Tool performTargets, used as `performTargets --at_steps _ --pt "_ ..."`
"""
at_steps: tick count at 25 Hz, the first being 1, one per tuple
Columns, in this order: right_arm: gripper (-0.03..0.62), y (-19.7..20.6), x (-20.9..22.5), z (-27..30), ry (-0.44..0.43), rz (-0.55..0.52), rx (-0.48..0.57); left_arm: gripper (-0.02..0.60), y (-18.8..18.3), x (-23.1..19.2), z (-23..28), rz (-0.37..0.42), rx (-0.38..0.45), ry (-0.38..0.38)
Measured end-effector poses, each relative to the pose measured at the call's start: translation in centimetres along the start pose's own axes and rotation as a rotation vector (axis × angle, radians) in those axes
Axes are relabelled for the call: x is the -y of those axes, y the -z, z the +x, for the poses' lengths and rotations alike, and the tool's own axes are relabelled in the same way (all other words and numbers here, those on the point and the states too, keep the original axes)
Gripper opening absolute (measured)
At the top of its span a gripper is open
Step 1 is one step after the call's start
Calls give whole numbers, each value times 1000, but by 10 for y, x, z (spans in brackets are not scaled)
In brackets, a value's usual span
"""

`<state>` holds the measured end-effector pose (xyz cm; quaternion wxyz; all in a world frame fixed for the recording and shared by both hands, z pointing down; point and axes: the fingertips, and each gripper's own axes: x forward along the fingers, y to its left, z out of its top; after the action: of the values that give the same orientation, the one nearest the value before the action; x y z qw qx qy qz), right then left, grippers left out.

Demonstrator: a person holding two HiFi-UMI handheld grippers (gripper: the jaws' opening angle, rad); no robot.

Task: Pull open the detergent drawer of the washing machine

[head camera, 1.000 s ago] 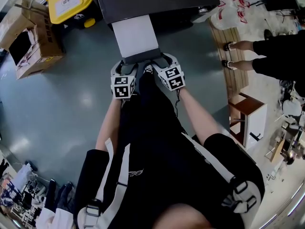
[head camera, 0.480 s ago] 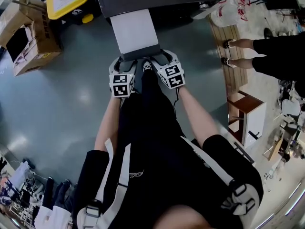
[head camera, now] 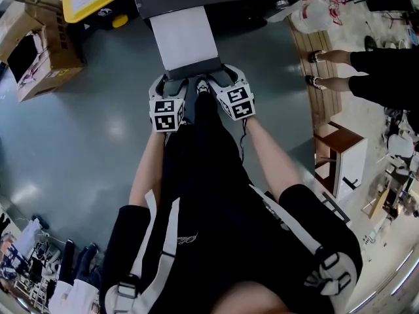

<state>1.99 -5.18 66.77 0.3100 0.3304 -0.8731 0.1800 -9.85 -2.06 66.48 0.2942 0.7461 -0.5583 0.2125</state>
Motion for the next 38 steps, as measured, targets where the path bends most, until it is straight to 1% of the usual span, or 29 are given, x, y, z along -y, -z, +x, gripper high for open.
performTargets --at_steps 38 --pt "255 20 -12 -11 15 14 -16 304 20 10 -11 2 -12 11"
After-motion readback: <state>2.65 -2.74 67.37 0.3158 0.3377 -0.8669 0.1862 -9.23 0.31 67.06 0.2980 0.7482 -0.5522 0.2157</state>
